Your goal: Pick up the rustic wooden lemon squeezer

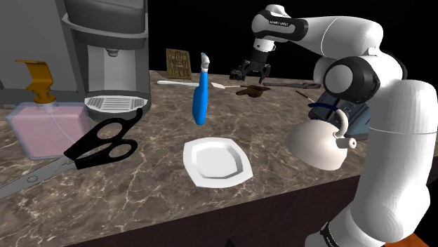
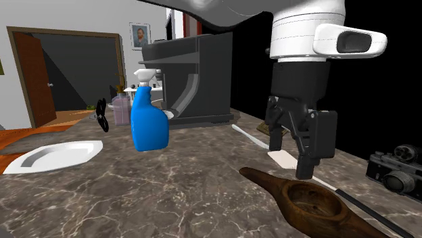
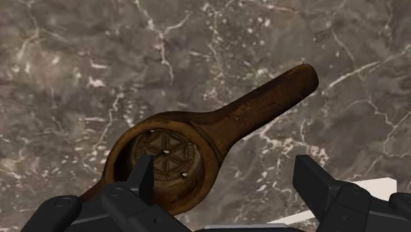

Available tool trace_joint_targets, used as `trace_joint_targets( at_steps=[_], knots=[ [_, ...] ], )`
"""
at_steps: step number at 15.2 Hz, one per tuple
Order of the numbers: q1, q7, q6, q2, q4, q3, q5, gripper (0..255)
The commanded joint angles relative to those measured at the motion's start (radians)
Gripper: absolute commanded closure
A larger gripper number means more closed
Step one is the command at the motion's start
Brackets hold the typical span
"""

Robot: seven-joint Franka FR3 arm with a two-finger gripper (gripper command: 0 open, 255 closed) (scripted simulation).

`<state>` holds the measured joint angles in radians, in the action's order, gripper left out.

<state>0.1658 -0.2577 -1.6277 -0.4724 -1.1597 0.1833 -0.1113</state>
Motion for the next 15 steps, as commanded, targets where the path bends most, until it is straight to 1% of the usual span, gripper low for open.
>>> trace_joint_targets(
  at_steps=[1,8,10,11,15],
  knots=[
    [0.022,-0.004,0.038,-0.077,0.114,0.001,-0.017,0],
    [0.011,0.001,-0.08,-0.051,-0.031,0.001,-0.014,0],
    [0.011,0.001,-0.08,-0.051,-0.031,0.001,-0.014,0],
    [0.01,0.001,-0.081,-0.052,-0.031,0.001,-0.014,255],
    [0.01,0.001,-0.081,-0.052,-0.031,0.001,-0.014,255]
  ],
)
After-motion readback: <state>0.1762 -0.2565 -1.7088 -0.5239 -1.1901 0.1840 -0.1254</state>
